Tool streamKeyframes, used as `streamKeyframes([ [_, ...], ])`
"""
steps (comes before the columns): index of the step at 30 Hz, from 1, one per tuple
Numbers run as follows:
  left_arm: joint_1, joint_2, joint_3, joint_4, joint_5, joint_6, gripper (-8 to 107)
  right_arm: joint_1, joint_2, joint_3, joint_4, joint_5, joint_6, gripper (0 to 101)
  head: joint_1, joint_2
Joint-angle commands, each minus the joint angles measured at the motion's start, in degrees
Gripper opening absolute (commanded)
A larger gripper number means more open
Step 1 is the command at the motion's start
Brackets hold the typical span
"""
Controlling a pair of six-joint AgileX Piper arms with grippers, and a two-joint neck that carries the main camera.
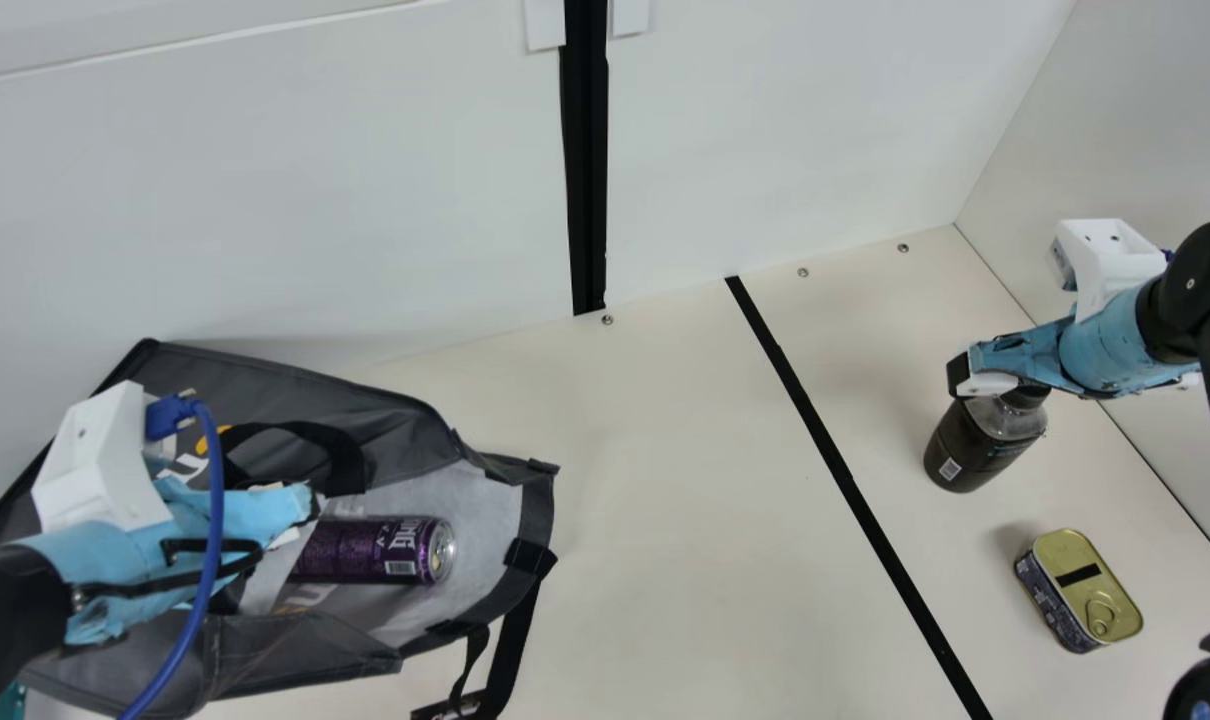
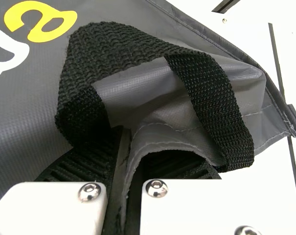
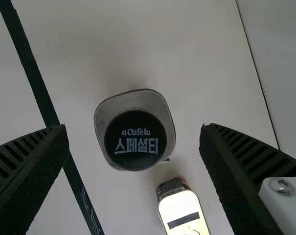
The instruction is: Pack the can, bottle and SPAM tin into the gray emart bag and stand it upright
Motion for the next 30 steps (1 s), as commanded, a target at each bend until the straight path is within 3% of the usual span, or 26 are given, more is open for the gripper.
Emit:
streamKeyframes([
  [1, 0.0, 0.0, 0.0, 0.0, 0.0, 0.0, -8, 0.04, 0.41, -0.18, 0.22, 0.23, 0.0, 95, -1.3, -0.05],
  [2, 0.0, 0.0, 0.0, 0.0, 0.0, 0.0, -8, 0.07, 0.64, -0.29, 0.34, 0.27, -0.07, 95, -1.3, -0.05],
  [16, 0.0, 0.0, 0.0, 0.0, 0.0, 0.0, -8, 0.08, 2.54, -1.87, 1.13, 2.06, -0.32, 1, -1.3, -0.05],
  [30, 0.0, 0.0, 0.0, 0.0, 0.0, 0.0, -8, -1.5, 2.43, -5.42, 5.19, 4.72, -6.58, 0, -1.3, -0.05],
])
